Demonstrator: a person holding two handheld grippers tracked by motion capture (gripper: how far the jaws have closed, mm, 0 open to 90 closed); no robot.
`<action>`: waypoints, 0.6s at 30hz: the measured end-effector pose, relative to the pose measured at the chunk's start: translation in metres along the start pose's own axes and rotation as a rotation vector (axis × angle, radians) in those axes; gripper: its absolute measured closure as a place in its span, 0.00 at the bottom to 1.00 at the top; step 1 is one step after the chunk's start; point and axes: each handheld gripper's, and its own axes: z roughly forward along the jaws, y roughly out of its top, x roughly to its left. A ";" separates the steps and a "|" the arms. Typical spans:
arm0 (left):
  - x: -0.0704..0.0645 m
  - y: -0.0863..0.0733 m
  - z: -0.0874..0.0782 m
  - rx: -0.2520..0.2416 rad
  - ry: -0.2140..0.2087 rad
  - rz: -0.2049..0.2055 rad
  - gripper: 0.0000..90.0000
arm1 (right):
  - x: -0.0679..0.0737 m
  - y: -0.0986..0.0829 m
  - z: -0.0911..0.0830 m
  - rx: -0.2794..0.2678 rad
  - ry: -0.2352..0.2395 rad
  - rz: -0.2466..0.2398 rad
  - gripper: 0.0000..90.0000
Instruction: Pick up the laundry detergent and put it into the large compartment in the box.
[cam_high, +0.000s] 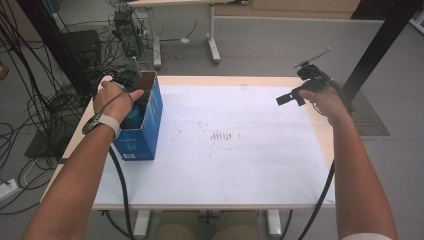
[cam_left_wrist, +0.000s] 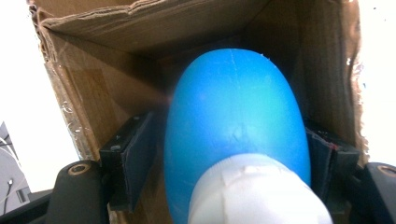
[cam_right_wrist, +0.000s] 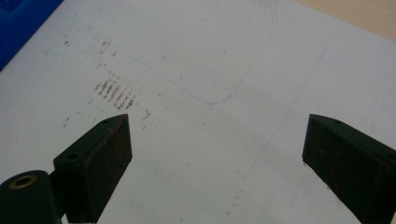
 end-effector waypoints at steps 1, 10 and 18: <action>0.000 0.000 -0.001 -0.001 -0.001 0.003 0.30 | 0.000 0.000 0.000 0.000 0.000 -0.002 0.09; -0.001 -0.003 -0.009 -0.011 0.006 0.018 0.25 | 0.003 0.002 0.001 0.006 0.004 -0.007 0.09; -0.001 -0.006 -0.015 -0.024 0.004 0.017 0.22 | 0.005 0.001 -0.001 0.004 0.001 -0.008 0.09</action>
